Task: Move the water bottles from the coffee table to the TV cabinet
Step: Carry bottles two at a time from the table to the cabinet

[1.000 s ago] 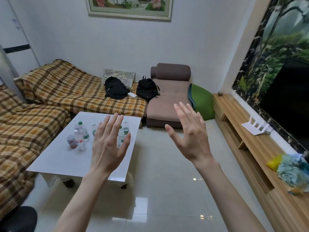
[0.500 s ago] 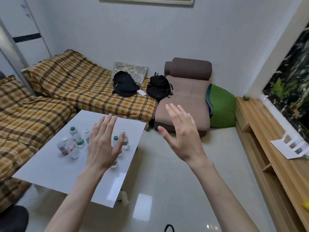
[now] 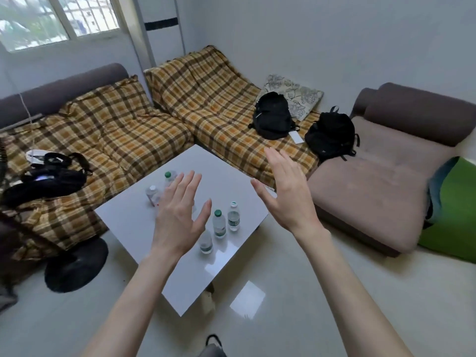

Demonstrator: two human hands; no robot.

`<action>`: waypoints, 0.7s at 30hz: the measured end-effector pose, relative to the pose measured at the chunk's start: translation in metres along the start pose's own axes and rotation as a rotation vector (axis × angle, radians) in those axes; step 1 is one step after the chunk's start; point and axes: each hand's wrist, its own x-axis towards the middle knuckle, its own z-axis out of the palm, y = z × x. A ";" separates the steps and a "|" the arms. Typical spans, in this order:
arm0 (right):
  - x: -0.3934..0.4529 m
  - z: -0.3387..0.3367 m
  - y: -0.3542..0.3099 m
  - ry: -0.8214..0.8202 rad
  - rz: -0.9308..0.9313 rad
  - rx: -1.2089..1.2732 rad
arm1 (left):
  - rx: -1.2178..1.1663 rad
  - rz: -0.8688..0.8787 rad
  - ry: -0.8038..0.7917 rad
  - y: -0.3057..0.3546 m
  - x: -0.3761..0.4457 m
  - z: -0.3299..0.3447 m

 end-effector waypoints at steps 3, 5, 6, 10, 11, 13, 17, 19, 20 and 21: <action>0.034 0.028 0.010 -0.026 -0.028 0.033 | 0.010 -0.041 0.005 -0.011 0.014 0.019; 0.054 0.046 0.018 -0.048 -0.067 0.041 | 0.009 -0.066 0.011 -0.020 0.025 0.036; 0.066 0.057 0.022 -0.063 -0.087 0.038 | 0.008 -0.085 0.016 -0.025 0.032 0.046; 0.101 0.088 0.035 -0.131 -0.113 0.017 | -0.002 -0.160 -0.010 -0.044 0.054 0.077; 0.109 0.097 0.039 -0.145 -0.120 0.015 | -0.004 -0.186 -0.013 -0.050 0.060 0.084; 0.127 0.115 0.048 -0.157 -0.140 0.014 | -0.004 -0.213 -0.014 -0.062 0.072 0.099; 0.152 0.154 0.064 -0.217 -0.142 0.019 | -0.002 -0.253 -0.041 -0.081 0.091 0.128; 0.157 0.169 0.073 -0.264 -0.145 0.030 | -0.026 -0.304 -0.065 -0.085 0.093 0.141; 0.160 0.176 0.078 -0.284 -0.161 0.033 | -0.033 -0.325 -0.075 -0.086 0.095 0.149; 0.163 0.184 0.083 -0.304 -0.176 0.037 | -0.039 -0.345 -0.086 -0.088 0.097 0.157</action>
